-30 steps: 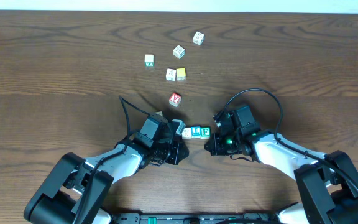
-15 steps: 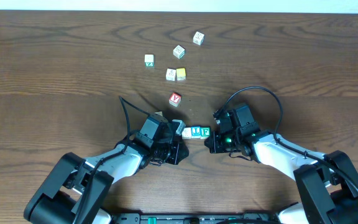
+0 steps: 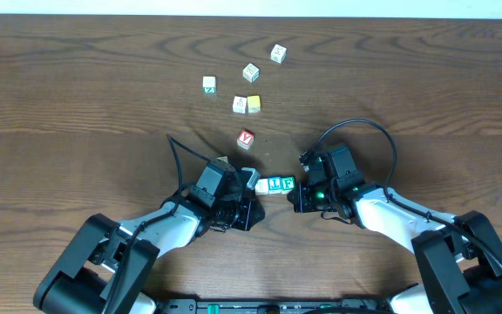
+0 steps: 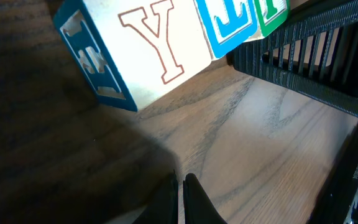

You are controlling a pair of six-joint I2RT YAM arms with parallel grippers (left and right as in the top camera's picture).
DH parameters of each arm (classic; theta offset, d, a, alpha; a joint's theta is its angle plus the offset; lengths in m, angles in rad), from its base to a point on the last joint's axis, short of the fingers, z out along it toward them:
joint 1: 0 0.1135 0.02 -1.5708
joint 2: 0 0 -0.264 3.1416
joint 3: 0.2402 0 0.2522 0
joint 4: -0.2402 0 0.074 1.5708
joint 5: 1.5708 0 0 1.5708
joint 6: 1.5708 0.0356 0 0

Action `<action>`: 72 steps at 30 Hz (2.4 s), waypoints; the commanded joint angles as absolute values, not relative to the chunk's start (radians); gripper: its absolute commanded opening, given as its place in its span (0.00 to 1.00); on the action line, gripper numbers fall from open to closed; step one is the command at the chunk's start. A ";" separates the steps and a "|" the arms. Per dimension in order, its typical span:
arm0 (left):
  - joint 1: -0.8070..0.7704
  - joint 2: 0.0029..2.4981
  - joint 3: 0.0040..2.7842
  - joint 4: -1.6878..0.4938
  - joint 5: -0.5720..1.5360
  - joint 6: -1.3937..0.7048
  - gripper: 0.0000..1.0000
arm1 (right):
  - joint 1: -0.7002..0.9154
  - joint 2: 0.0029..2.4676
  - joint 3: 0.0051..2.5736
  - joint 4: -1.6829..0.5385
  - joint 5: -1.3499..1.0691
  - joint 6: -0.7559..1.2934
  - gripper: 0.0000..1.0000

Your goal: Lift 3 blocks

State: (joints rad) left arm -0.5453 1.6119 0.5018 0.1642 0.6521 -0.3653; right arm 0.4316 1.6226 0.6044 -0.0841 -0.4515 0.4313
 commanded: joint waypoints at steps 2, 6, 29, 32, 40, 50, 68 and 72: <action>-0.548 1.610 0.499 0.155 0.635 -0.348 0.07 | 0.441 1.644 0.587 -0.094 -0.425 0.410 0.01; -0.548 1.610 0.499 0.155 0.635 -0.348 0.07 | 0.458 1.644 0.587 -0.093 -0.431 0.410 0.01; -0.548 1.610 0.499 0.162 0.623 -0.349 0.07 | 0.471 1.644 0.587 -0.046 -0.450 0.410 0.01; -0.548 1.610 0.499 0.161 0.624 -0.349 0.07 | 0.486 1.644 0.587 -0.075 -0.448 0.410 0.01; -0.548 1.610 0.499 0.162 0.624 -0.352 0.07 | 0.491 1.644 0.587 -0.118 -0.379 0.410 0.01; -0.548 1.610 0.499 0.162 0.624 -0.352 0.07 | 0.492 1.644 0.587 -0.040 -0.378 0.410 0.01; -0.548 1.610 0.499 0.162 0.620 -0.353 0.07 | 0.493 1.644 0.587 -0.017 -0.397 0.402 0.01; -0.548 1.610 0.499 0.162 0.620 -0.353 0.07 | 0.493 1.644 0.587 -0.010 -0.398 0.402 0.01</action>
State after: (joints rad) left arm -0.5453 1.6119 0.5018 0.1654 0.6510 -0.3653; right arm 0.4858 1.6295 0.5987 -0.0139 -0.4103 0.4168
